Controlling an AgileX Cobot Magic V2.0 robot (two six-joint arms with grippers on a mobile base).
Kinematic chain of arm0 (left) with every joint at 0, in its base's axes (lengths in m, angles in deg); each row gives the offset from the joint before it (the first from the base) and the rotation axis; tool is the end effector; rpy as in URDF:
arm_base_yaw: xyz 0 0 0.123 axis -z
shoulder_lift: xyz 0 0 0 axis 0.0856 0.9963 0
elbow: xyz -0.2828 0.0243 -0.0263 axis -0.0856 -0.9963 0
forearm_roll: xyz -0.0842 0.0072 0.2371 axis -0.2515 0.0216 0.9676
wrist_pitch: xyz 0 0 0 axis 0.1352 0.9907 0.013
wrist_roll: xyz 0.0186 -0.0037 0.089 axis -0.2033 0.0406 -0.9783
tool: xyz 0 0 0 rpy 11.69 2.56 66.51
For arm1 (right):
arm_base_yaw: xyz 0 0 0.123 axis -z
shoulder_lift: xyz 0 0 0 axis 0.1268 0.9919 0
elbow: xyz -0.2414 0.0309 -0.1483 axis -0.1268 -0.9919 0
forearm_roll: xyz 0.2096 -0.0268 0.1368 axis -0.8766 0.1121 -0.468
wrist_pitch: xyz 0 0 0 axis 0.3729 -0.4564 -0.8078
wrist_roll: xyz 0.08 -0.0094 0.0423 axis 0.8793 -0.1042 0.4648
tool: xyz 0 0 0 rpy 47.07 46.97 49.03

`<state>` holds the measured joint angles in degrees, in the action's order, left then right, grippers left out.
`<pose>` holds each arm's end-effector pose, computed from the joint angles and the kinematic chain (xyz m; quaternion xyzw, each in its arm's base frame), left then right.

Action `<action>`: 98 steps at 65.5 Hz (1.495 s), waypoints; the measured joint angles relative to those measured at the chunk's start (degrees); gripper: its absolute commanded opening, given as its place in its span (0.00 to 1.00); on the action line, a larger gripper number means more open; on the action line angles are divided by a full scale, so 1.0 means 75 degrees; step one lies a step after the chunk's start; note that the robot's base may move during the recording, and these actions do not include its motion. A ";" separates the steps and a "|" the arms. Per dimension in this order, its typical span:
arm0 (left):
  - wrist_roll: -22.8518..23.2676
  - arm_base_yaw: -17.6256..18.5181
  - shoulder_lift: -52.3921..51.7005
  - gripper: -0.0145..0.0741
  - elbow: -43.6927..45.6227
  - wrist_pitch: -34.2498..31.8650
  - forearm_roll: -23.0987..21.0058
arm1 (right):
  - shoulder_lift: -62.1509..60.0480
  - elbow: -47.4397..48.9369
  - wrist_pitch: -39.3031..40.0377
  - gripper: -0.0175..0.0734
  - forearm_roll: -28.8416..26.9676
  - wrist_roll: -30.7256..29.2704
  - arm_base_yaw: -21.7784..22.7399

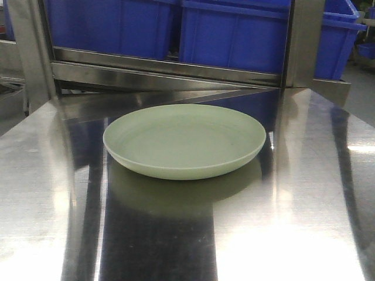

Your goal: Place green plate on second shelf with right arm

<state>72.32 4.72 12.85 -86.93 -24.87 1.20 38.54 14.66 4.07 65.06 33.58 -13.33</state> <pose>0.0555 -0.0095 0.2084 0.0572 0.6849 -0.0621 0.7237 0.0557 0.0059 0.2101 -0.0164 0.6586 0.0597 0.7499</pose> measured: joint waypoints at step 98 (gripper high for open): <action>0.0000 0.0000 0.0000 0.31 0.0000 0.0000 0.0000 | 0.4773 0.5811 -0.1409 0.25 0.0000 0.1393 -0.0034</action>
<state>72.32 4.72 12.85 -86.93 -24.87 1.20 74.34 58.25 -6.50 65.06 44.03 -13.58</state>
